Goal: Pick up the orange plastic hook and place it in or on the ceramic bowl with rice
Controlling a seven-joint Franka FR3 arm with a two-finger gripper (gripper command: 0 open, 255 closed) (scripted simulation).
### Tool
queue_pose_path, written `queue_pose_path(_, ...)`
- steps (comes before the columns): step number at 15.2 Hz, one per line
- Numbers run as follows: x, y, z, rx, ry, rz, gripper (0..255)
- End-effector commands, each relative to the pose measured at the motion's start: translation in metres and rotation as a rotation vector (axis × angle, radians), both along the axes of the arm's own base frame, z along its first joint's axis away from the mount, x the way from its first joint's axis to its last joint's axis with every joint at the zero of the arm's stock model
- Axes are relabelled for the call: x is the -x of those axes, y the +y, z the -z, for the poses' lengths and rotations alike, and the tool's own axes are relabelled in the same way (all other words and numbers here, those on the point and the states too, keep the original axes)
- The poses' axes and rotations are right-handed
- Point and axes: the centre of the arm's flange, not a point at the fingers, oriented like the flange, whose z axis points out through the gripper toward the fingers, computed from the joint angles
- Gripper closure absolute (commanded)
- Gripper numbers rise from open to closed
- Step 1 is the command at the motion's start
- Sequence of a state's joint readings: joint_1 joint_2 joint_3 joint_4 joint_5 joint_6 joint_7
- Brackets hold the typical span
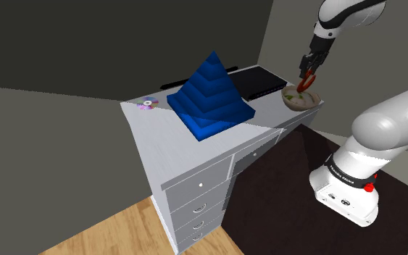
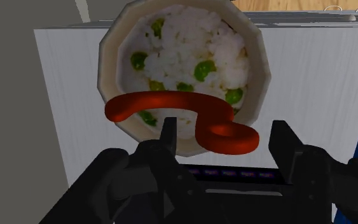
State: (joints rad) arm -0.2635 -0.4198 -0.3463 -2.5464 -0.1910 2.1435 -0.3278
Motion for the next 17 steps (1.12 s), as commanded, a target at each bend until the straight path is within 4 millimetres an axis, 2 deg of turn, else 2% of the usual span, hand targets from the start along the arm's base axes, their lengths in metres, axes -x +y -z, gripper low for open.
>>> queue_pose_path(1, 0.0, 0.0, 0.0, 0.0, 0.0, 0.0, 0)
queue_pose_path(5, 0.0, 0.0, 0.0, 0.0, 0.0, 0.0, 0)
queue_pose_path(9, 0.0, 0.001, -0.05, 0.0, 0.0, 0.0, 0)
queue_pose_path(17, 0.0, 0.001, -0.05, 0.0, 0.0, 0.0, 0)
